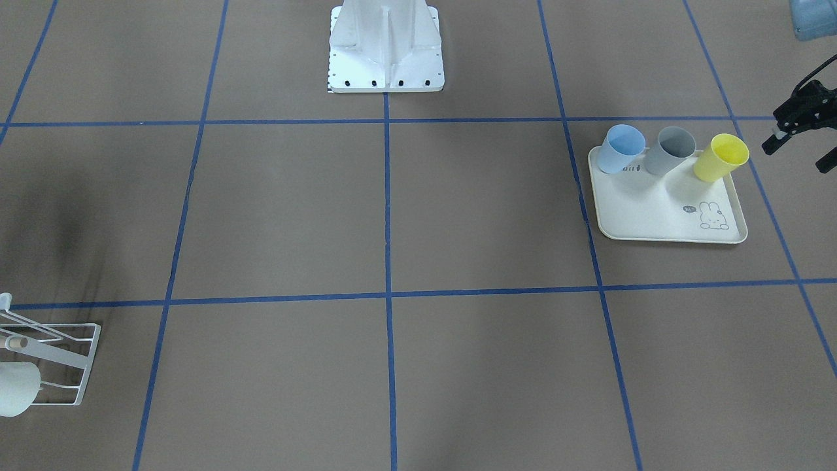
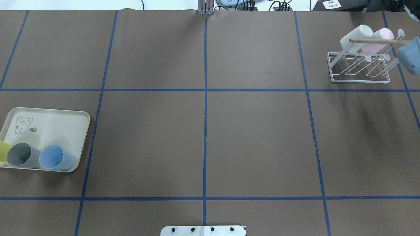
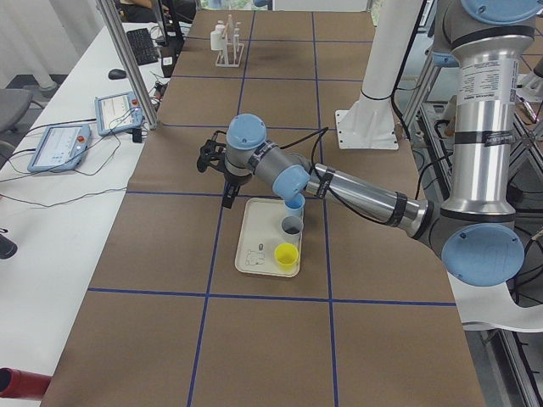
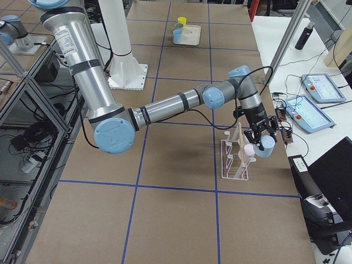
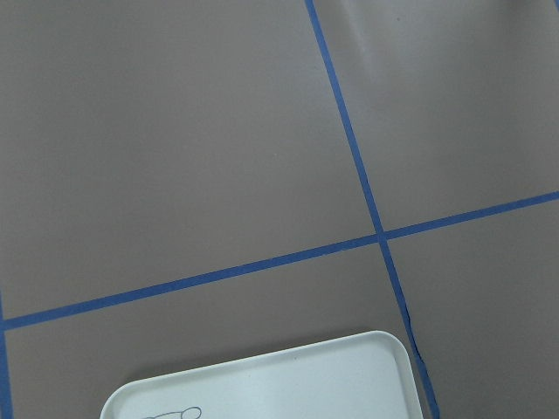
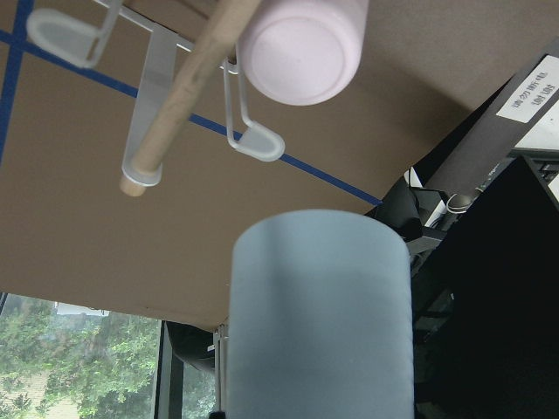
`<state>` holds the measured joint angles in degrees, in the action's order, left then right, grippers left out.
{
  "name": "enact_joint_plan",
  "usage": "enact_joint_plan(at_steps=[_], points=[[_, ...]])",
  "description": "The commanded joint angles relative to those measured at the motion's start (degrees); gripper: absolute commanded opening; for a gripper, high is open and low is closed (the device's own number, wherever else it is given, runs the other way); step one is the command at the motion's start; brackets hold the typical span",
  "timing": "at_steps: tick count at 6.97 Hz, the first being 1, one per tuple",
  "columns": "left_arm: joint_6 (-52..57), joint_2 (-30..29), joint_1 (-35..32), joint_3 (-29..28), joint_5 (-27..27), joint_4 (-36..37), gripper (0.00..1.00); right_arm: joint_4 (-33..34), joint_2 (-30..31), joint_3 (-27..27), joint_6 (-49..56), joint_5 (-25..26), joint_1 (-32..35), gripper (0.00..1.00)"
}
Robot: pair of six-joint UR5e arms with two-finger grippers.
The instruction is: Transfer IKEA cup to right arm and place on rack
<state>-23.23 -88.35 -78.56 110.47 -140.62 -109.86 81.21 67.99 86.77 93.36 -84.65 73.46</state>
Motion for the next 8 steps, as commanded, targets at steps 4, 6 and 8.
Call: enact_joint_plan(at_steps=[4, 6, 8], points=[[-0.24, -0.07, 0.17, 0.01, -0.09, 0.0, 1.0, -0.79, 0.04, -3.8, -1.85, 2.02, -3.3, 0.0], [-0.24, -0.07, 0.17, 0.01, -0.18, 0.0, 1.0, -0.88, 0.38, -4.77, -2.48, 4.48, -4.37, 0.0], [-0.32, -0.07, 0.17, 0.1, -0.27, 0.0, 1.0, -0.79, 0.56, -5.03, -2.48, 8.16, -5.16, 0.0]])
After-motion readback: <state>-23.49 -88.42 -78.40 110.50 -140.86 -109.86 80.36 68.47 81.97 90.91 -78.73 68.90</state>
